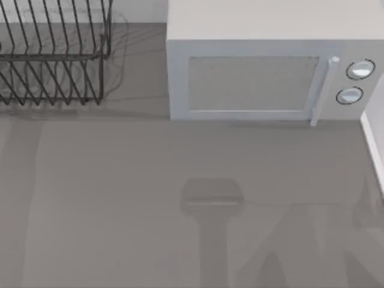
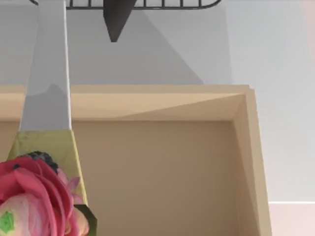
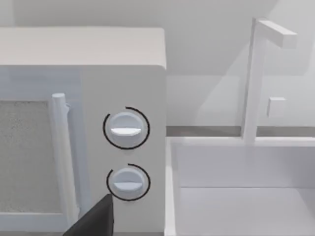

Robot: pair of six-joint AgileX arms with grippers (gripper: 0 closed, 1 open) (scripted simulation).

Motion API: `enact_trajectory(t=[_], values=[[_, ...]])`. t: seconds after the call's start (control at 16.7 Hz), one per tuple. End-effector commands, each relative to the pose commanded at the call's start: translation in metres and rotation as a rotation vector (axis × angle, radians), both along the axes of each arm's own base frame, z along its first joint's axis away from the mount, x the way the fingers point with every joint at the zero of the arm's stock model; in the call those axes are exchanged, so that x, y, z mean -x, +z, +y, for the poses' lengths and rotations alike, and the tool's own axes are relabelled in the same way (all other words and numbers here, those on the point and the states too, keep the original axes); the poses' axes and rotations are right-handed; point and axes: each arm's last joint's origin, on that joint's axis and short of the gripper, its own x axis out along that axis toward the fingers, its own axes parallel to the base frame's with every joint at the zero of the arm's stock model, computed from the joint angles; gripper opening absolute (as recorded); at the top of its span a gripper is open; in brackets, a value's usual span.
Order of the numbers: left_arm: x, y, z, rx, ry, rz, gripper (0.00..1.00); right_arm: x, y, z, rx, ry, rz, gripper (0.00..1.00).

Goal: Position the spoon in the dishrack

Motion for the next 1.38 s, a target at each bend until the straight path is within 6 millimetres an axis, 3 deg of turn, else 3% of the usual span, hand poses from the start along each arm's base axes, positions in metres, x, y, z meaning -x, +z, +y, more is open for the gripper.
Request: enact_trajectory(t=[0.24, 0.48, 0.66, 0.84, 0.96, 1.26, 1.38], values=[[-0.064, -0.030, 0.007, 0.002, 0.006, 0.006, 0.00, 0.000, 0.000, 0.000, 0.000, 0.000, 0.000, 1.00], [-0.130, -0.090, 0.008, -0.002, 0.006, 0.000, 0.00, 0.000, 0.000, 0.000, 0.000, 0.000, 0.000, 1.00], [-0.162, -0.140, 0.003, -0.004, 0.003, -0.013, 0.00, 0.000, 0.000, 0.000, 0.000, 0.000, 0.000, 1.00], [-0.175, -0.179, -0.003, -0.002, 0.001, -0.006, 0.00, 0.000, 0.000, 0.000, 0.000, 0.000, 0.000, 1.00], [-0.178, -0.193, -0.006, -0.001, 0.000, -0.001, 0.00, 0.000, 0.000, 0.000, 0.000, 0.000, 0.000, 1.00], [-0.179, -0.196, -0.006, 0.000, 0.000, 0.000, 0.00, 0.000, 0.000, 0.000, 0.000, 0.000, 0.000, 1.00], [-0.179, -0.196, -0.006, 0.000, 0.000, 0.000, 0.15, 0.000, 0.000, 0.000, 0.000, 0.000, 0.000, 1.00]])
